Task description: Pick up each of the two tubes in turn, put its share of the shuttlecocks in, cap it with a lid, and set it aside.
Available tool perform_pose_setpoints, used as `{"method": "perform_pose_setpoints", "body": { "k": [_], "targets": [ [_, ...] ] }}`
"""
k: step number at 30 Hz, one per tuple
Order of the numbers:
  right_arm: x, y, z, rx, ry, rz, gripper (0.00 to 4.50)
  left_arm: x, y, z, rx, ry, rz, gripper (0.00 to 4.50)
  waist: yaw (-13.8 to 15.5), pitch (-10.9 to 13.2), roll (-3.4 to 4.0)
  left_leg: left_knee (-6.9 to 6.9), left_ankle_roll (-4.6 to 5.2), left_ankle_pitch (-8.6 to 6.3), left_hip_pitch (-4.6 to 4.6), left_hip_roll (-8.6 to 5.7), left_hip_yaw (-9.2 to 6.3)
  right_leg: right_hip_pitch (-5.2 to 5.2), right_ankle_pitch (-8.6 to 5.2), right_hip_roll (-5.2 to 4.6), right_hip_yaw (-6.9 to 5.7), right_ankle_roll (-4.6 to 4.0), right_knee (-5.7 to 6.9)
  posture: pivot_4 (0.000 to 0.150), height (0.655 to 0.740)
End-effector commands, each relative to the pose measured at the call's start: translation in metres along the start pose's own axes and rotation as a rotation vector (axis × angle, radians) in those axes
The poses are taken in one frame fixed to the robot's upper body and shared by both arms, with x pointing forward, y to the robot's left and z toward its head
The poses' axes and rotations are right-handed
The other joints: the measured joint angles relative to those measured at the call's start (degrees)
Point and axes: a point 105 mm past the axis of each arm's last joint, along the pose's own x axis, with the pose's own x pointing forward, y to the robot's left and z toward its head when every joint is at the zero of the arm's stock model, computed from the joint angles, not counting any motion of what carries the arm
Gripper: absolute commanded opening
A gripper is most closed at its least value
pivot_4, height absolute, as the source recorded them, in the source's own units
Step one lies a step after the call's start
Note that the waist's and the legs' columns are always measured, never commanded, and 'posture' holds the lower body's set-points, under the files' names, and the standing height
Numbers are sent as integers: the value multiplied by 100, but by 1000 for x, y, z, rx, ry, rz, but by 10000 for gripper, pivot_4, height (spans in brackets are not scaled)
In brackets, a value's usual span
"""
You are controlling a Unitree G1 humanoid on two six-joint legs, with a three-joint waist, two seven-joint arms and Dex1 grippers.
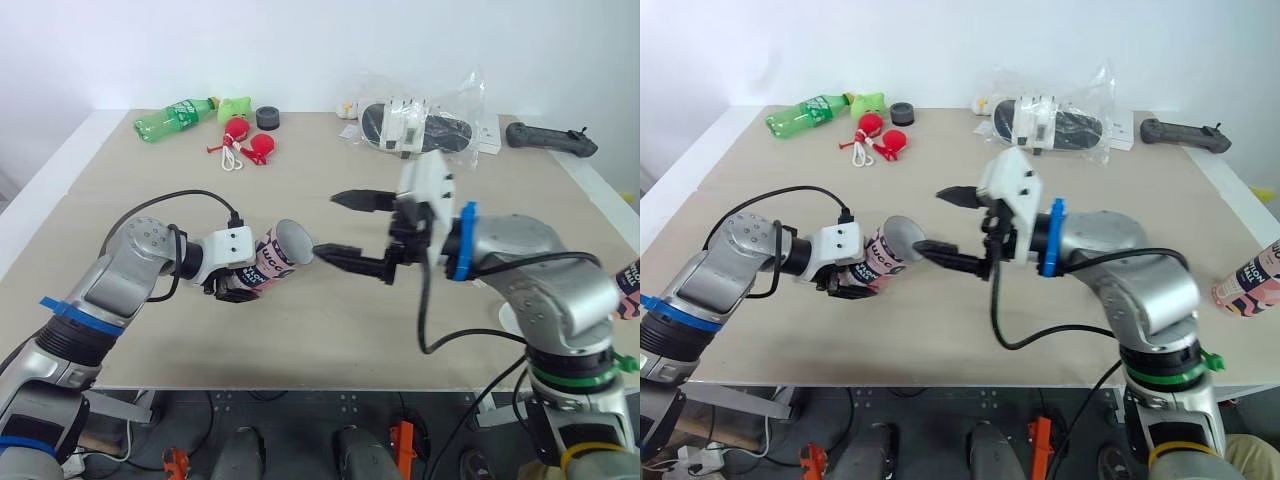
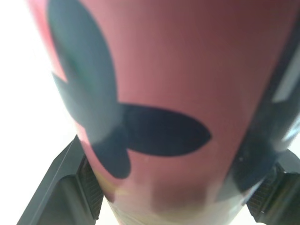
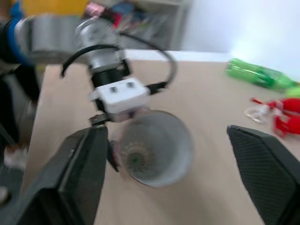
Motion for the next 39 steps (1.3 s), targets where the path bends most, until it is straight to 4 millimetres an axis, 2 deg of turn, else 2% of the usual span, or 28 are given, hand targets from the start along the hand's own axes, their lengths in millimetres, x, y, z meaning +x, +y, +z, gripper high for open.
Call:
{"method": "perform_pose_setpoints", "body": {
  "k": [1,3,7,10,14,18,27,39],
  "targets": [
    [-59,-30,-21,29,109,-250,43970,7,-7,-8,-20,18,-34,32594,45,-1,-3,0,0,0,-2,-2,0,0,-6,-4,-2,-4,-2,1500,7400],
    [-93,-37,-44,74,204,-366,43970,10,-7,-7,-20,15,-39,32594,44,-3,1,-3,-1,-1,-4,-7,10,-4,-11,-11,4,-5,-5,1500,7400],
    [-144,-37,-80,132,356,-540,43970,15,-7,-4,-17,3,-54,32594,54,-14,20,-6,6,-5,5,-9,11,-1,-8,-10,6,10,-3,1500,7400],
    [-171,-33,-99,181,410,-649,43970,19,-8,-1,-14,-10,-69,32594,66,-17,25,6,8,-4,7,-10,12,5,-11,-12,6,-2,-2,1500,7400],
    [-172,-29,-119,196,463,-680,43970,23,-8,0,-8,-13,-80,32594,63,-20,30,31,10,-3,7,-12,27,11,0,-22,12,9,-3,1500,7400],
    [-170,-37,-138,179,524,-740,43970,24,-6,3,-2,-19,-81,32594,64,-19,29,47,10,-2,1,-15,34,12,1,-29,15,10,-5,1500,7400],
    [-162,-67,-156,175,496,-832,43970,21,-7,2,-9,-18,-72,32594,75,-21,33,48,10,-2,-16,-19,35,13,-9,-30,17,25,-5,1500,7400],
    [-129,-95,-176,213,434,-803,43970,17,-10,1,-27,-13,-59,32594,52,-21,33,47,11,-2,-18,-19,33,13,-10,-27,17,27,-7,1500,7400]
  ]
}}
